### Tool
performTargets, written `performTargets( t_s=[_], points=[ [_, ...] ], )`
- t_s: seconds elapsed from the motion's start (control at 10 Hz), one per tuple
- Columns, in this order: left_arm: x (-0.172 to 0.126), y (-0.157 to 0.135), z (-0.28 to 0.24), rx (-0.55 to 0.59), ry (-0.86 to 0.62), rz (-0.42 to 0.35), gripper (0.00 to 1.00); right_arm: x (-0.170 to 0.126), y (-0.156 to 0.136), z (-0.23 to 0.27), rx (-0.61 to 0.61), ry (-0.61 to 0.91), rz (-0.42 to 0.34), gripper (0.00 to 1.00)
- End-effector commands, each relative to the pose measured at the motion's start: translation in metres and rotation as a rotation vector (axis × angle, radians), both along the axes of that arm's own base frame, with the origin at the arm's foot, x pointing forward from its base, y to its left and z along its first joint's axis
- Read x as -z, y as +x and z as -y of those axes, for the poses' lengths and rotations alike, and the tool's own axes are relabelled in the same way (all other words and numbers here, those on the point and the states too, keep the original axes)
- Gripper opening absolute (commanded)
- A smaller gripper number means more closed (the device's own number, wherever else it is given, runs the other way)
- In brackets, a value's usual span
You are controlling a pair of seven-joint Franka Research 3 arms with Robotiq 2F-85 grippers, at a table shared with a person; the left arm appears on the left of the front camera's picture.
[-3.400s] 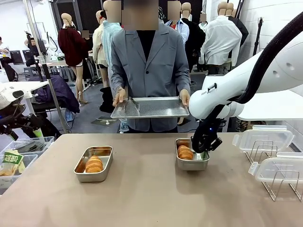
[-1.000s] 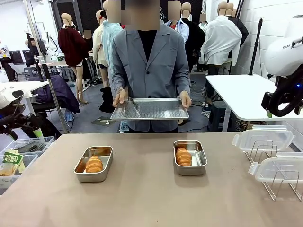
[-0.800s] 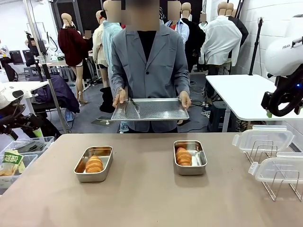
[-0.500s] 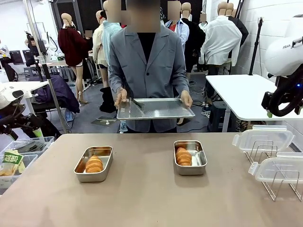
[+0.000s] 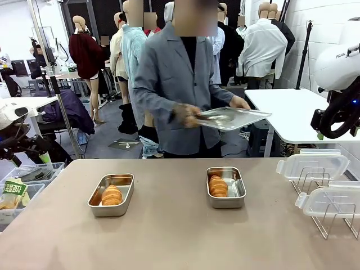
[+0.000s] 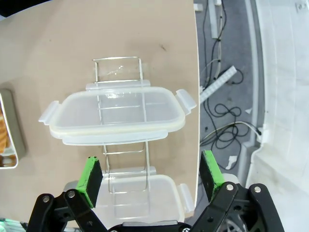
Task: Place the bread in airtight containers.
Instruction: Pick up one Airtight Container lid and hand it to the human.
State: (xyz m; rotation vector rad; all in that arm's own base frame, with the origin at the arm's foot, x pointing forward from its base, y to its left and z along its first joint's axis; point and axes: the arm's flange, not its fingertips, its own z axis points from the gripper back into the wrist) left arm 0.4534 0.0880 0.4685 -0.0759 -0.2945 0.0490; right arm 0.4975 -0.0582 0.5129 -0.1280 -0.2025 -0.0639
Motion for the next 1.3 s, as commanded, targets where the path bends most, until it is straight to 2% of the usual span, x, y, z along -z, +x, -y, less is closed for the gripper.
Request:
performTargets(
  t_s=[0.0,1.2],
  points=[
    [-0.0011,-0.0005,0.0001,-0.019,-0.004,0.001,1.0,0.0019,-0.0007,-0.0022,0.021,-0.014,-0.004,1.0],
    [-0.0011,-0.0005,0.0001,-0.019,-0.004,0.001,1.0,0.0019,-0.0007,-0.0022,0.021,-0.014,-0.004,1.0]
  ],
)
